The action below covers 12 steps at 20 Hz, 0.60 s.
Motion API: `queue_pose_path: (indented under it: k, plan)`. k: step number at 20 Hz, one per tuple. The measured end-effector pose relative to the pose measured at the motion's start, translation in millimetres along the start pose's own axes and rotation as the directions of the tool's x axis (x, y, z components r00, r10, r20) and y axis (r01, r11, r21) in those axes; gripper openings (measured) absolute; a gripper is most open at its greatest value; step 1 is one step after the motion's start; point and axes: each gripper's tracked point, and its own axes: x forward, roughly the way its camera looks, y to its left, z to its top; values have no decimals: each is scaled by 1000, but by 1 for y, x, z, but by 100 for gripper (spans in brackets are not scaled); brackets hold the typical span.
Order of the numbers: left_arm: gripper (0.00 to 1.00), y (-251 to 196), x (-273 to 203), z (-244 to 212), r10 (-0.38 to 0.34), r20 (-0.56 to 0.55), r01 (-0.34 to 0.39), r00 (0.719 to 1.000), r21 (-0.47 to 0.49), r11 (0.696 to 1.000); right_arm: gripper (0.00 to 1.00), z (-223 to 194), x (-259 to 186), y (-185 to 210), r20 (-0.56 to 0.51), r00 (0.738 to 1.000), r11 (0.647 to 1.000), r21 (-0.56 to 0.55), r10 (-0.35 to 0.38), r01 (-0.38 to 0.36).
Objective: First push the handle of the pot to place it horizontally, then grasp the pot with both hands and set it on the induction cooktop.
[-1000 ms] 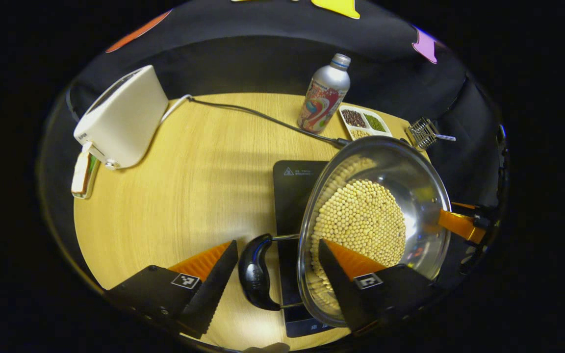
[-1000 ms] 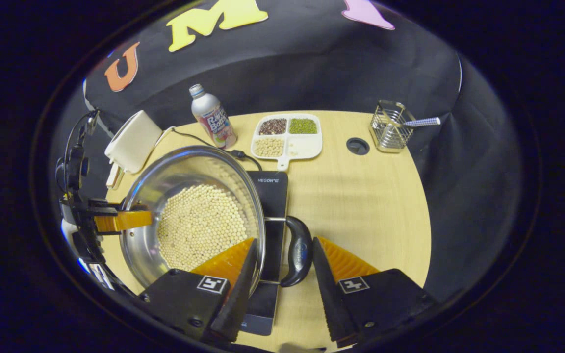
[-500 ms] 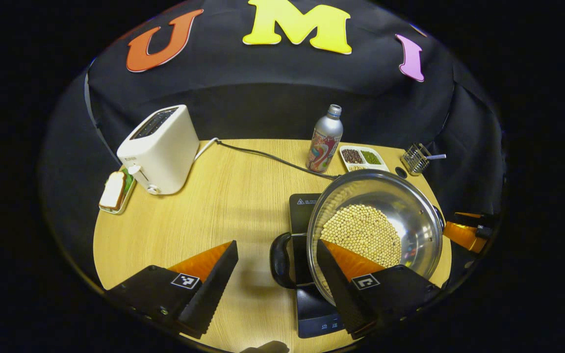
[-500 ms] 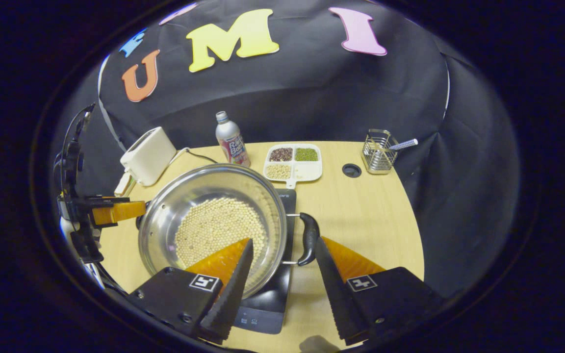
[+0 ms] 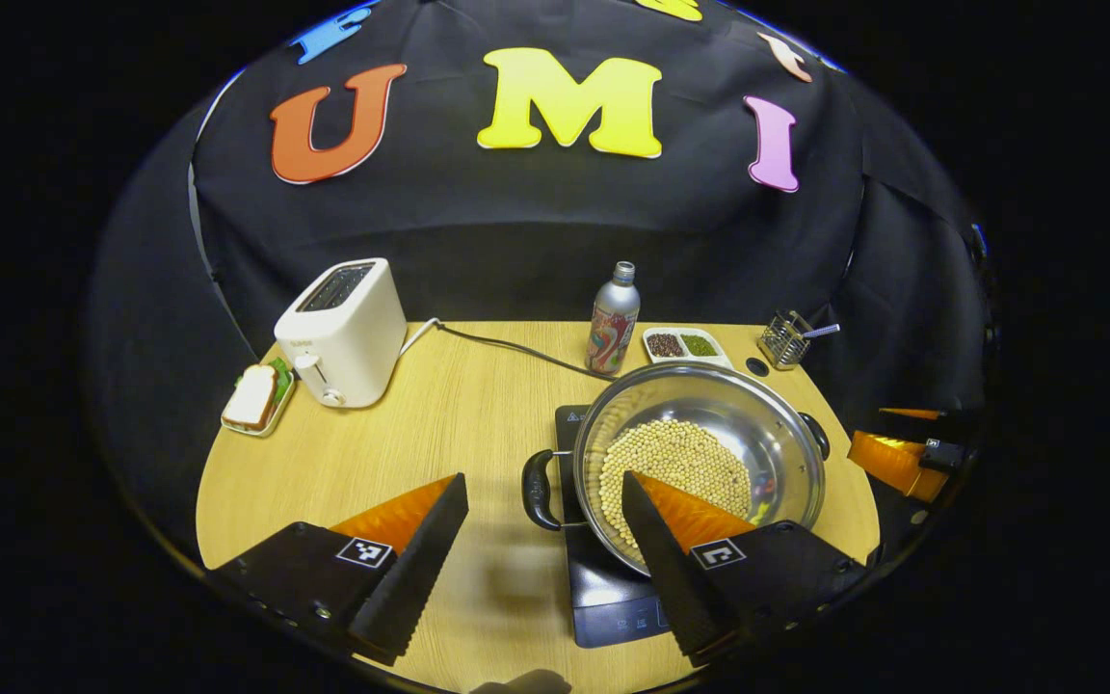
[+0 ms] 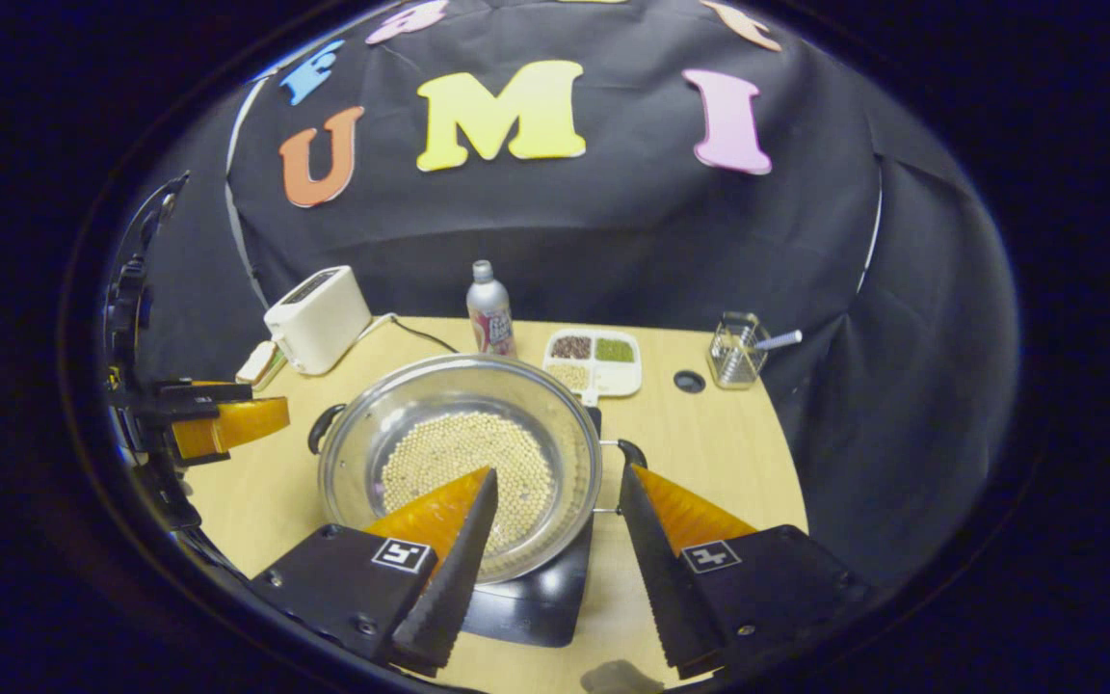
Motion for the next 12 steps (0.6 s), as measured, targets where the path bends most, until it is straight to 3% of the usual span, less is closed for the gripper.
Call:
queue_pose_path:
  k: [6, 11, 12]
  plan:
    - [96, 1, -69, 37, -30, 140, 32, 990, -13, 999, 81, 55, -68, 38, 181, 983, 1000, -28, 0, 5]
    - [96, 18, -151, 82, -13, 316, 16, 949, -7, 1000, 80, 103, -154, 67, 355, 935, 1000, -25, 8, 1]
    - [96, 20, -166, 91, -17, 353, 21, 936, -8, 1000, 87, 111, -172, 73, 390, 921, 1000, -28, 9, 2]
